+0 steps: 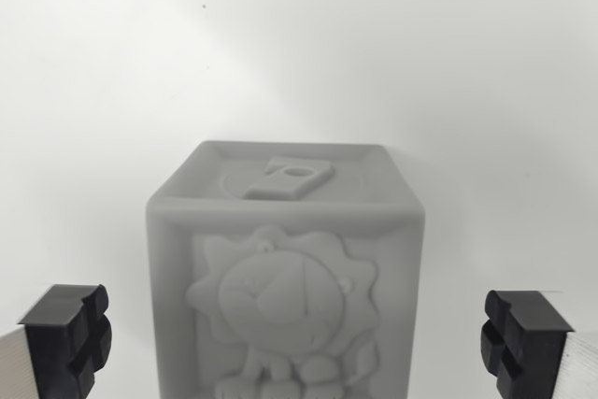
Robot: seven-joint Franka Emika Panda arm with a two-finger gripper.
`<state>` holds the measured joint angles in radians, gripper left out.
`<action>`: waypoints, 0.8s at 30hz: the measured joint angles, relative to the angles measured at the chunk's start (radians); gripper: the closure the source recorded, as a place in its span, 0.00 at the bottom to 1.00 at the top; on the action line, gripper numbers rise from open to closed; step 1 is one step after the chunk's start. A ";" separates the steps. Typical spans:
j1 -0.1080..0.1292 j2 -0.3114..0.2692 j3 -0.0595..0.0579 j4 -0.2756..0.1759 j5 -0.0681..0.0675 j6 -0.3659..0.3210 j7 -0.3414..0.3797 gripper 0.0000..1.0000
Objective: Destack cube
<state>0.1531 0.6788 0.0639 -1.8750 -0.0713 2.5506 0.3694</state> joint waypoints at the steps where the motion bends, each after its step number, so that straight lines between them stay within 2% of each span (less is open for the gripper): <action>1: 0.000 -0.006 0.000 -0.002 0.000 -0.004 0.000 0.00; 24: -0.010 -0.160 0.013 -0.024 0.010 -0.133 -0.005 0.00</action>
<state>0.1435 0.5193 0.0771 -1.8992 -0.0617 2.4180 0.3645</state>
